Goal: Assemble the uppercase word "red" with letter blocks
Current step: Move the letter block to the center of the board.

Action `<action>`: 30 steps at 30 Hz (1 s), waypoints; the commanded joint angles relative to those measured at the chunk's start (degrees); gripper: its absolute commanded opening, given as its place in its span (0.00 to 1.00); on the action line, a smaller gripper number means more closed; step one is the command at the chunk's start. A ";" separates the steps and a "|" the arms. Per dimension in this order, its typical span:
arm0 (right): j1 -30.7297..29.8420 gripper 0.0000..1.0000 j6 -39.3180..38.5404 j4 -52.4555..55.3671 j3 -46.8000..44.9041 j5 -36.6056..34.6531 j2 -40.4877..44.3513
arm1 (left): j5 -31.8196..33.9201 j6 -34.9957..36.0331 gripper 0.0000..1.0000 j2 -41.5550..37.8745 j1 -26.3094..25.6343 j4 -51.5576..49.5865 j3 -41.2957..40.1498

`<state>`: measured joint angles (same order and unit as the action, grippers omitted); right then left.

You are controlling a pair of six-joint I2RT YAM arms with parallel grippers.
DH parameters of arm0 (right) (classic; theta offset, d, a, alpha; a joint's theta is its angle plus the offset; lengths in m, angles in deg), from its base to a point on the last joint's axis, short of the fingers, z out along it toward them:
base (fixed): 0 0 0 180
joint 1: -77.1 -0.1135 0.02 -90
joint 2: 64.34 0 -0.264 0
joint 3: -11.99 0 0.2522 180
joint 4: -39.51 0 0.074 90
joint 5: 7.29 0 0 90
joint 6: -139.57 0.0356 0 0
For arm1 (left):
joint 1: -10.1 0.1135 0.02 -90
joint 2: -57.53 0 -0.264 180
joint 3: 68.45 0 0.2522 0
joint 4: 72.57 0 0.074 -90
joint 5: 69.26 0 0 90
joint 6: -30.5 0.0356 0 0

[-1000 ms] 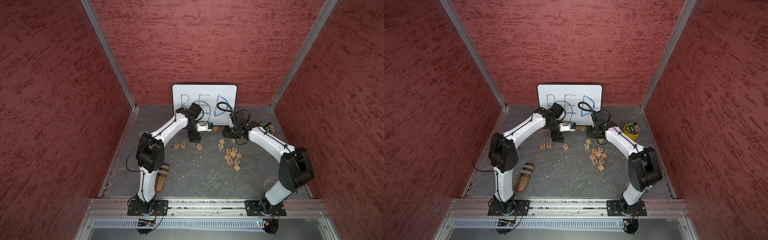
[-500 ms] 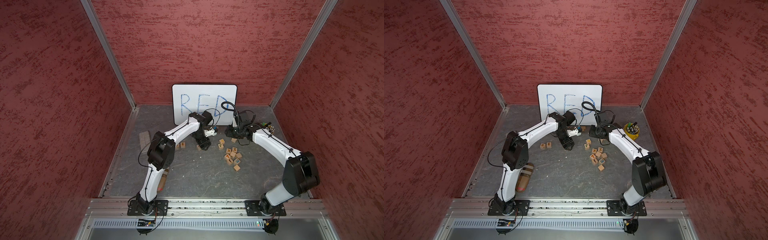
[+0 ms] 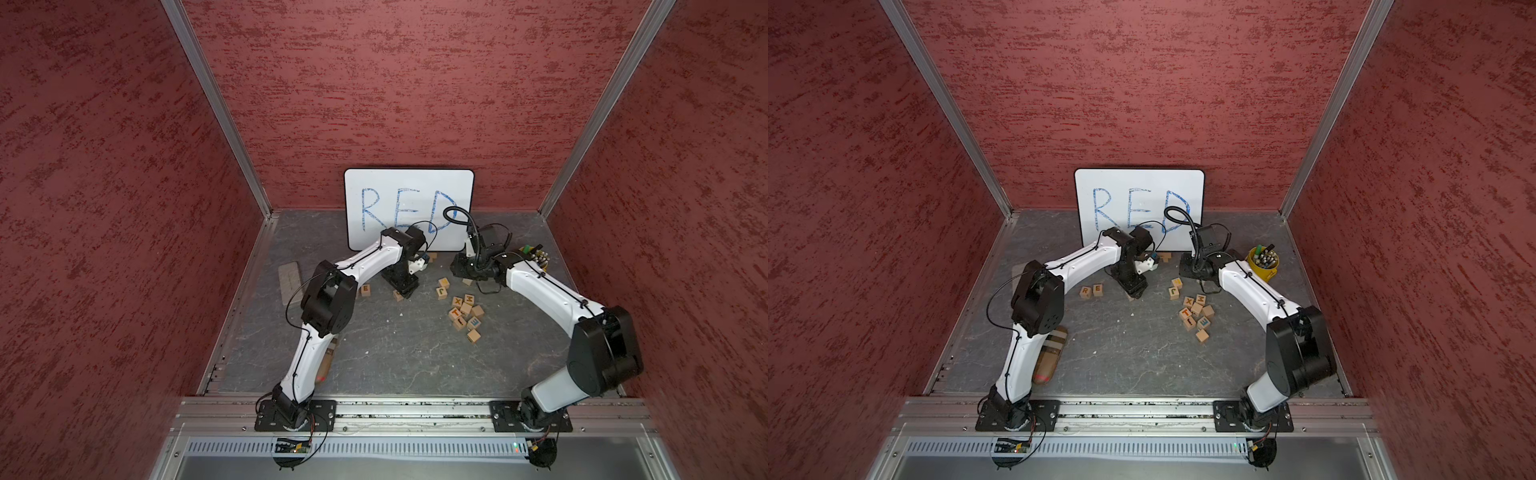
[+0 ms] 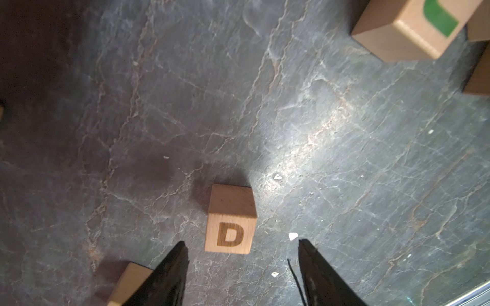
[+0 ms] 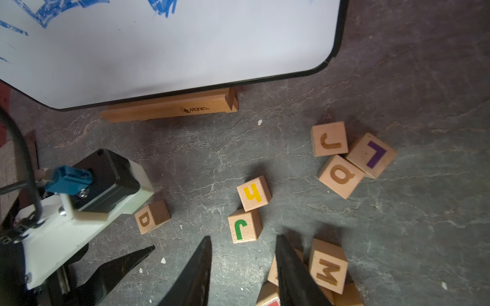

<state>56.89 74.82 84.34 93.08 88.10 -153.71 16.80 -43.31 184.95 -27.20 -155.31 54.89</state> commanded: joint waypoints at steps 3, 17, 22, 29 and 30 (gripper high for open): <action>0.54 0.42 -0.61 -1.60 -0.83 0.42 1.91 | 0.70 -1.26 0.60 0.56 -0.41 1.64 -2.08; 0.72 0.42 -1.52 -1.89 -1.10 0.96 2.51 | 3.42 -3.03 0.56 2.07 -1.03 4.38 -2.80; 0.79 0.42 -2.04 -1.98 -1.59 0.94 2.79 | 3.23 -4.46 0.34 3.69 -0.85 4.12 -2.75; 1.14 0.42 -2.93 -1.89 -1.76 0.92 3.14 | 2.67 -6.70 0.31 4.15 -0.46 3.86 -2.07; 1.13 0.42 -3.01 -1.96 -1.76 0.93 3.14 | 2.51 -7.26 0.30 4.24 -0.26 3.71 -1.89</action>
<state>57.46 72.51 83.49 91.77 88.74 -152.20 19.66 -48.63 186.78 -27.82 -151.70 52.20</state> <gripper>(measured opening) 0.418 0.331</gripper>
